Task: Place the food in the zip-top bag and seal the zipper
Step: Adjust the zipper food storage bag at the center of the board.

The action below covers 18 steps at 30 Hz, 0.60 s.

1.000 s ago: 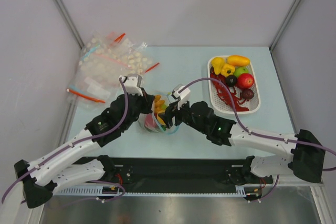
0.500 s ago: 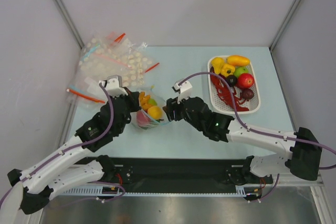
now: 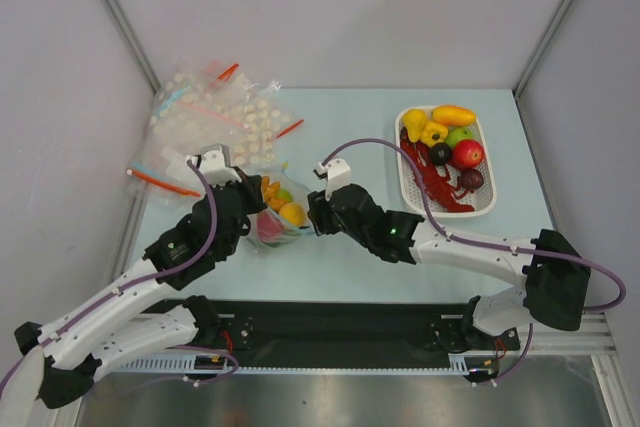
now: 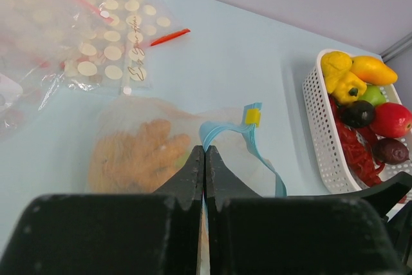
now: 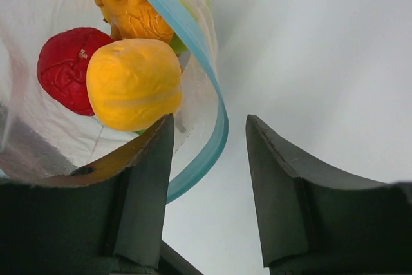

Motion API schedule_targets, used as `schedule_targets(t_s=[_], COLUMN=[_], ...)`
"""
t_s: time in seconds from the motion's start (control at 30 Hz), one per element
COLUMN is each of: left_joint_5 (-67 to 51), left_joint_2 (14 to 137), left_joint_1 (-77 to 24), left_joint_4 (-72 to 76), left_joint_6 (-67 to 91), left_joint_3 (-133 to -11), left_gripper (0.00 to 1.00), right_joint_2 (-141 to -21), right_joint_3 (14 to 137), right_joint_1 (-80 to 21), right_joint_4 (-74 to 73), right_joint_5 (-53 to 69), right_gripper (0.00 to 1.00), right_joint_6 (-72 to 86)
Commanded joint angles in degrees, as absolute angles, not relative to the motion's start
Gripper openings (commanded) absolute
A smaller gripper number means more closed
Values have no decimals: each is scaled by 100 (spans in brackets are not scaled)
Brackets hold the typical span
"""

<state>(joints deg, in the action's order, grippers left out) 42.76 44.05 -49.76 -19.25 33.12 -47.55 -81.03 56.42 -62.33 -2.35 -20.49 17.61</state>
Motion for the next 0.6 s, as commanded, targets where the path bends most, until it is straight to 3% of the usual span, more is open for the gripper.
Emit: schedule_targets(t_s=[0.0, 0.1, 0.27, 0.4, 0.57], left_joint_5=[4351, 4298, 4271, 4219, 3640], left_joint_2=[4298, 4324, 4359, 4368, 4464], left_joint_1=[-5001, -5001, -5001, -5001, -5001], left_joint_4=[-1705, -1626, -1600, -1547, -1065], left_joint_6=[3384, 3331, 3287, 3261, 2980], left_joint_3=[-4720, -4702, -4702, -4676, -4570], left_gripper=[1, 1, 1, 1, 2], right_joint_2=[-8068, -8042, -8042, -7972, -7726], right_joint_3=[5880, 5819, 5845, 5871, 5827], right_joint_1=[-6109, -5924, -5862, -5862, -5862], right_joint_4=[-220, -132, -140, -132, -105], right_joint_5=[-1935, -1497, -1108, -959, -870], right_gripper=[52, 37, 25, 3, 0], right_joint_6=[1916, 1995, 1978, 1916, 1820])
